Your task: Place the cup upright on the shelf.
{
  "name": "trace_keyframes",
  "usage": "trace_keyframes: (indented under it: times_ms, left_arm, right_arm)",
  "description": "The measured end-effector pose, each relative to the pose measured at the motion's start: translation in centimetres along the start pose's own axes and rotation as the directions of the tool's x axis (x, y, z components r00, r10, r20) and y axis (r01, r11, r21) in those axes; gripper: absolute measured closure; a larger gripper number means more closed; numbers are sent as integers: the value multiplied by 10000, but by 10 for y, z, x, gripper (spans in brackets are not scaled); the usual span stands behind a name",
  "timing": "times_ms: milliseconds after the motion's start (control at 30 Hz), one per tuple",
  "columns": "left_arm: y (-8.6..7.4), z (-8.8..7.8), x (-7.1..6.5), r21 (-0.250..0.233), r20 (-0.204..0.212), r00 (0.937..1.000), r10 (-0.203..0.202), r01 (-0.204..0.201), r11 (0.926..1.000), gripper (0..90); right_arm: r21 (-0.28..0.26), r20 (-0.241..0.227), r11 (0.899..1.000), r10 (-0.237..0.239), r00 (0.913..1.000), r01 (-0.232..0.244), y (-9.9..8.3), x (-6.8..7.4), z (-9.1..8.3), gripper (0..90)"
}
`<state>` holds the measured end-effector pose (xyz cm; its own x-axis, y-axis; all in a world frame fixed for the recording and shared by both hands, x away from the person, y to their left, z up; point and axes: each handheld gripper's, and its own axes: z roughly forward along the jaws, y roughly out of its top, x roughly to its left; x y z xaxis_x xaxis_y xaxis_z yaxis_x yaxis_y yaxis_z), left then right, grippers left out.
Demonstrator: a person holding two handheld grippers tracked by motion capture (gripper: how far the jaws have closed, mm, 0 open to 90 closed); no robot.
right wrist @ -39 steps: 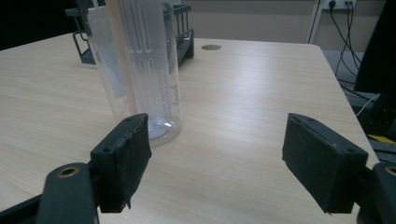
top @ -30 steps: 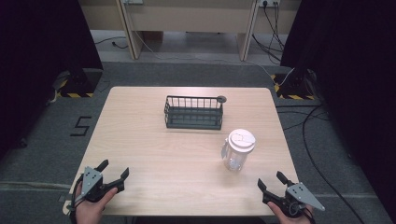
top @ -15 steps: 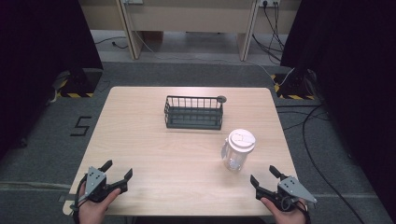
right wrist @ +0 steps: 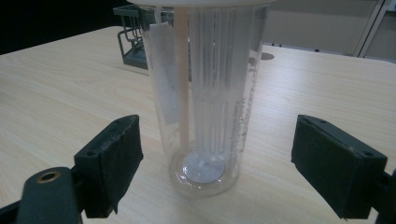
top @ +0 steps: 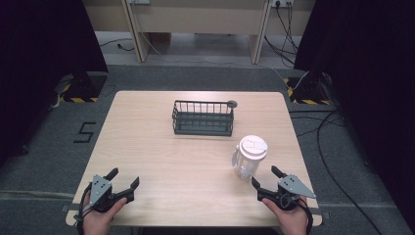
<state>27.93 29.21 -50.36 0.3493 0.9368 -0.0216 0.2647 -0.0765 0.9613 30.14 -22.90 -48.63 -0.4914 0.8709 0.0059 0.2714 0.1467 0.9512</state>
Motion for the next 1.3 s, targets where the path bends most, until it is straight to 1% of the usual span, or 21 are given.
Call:
trace_keyframes:
  times_ms: [33,67,100,233,500,533,833,867,1100,1133,1300]
  left_arm:
    - [0,0,0,0,0,10000,0,0,10000,145]
    - [0,0,-1,15,7,10000,13,-13,10000,145]
    - [0,0,-1,15,7,10000,13,-13,10000,145]
    - [0,0,-1,11,35,10000,7,-7,10000,145]
    - [0,0,-1,-6,56,10000,6,-6,10000,145]
    - [0,0,-2,-16,64,10000,17,-17,10000,145]
    - [0,1,-2,-34,90,10000,41,-40,10000,145]
    - [0,1,-2,-35,102,9999,47,-47,10000,145]
    - [0,1,-2,-40,98,9999,46,-45,10000,145]
    - [0,1,-2,-43,103,9999,54,-53,10000,145]
    - [0,1,-2,-40,128,9999,47,-47,10000,145]
  right_arm:
    - [0,0,10000,0,10000,0,0,0,0,169]
    - [28,-10,10000,-15,10000,15,1,0,4,167]
    - [28,-10,10000,-15,10000,15,1,0,4,167]
    - [93,-37,10000,-32,10000,33,2,0,14,159]
    - [182,-161,9998,53,9999,-50,2,0,28,156]
    - [163,-195,9998,114,9997,-111,2,0,32,156]
    - [205,-267,9998,34,9996,-28,3,2,43,153]
    - [191,-284,9998,36,9996,-30,4,2,46,149]
    - [138,-280,9999,-90,9996,94,5,3,56,139]
    - [119,-273,9999,-113,9996,117,5,3,60,134]
    - [105,-202,9999,-39,9998,41,5,3,67,132]
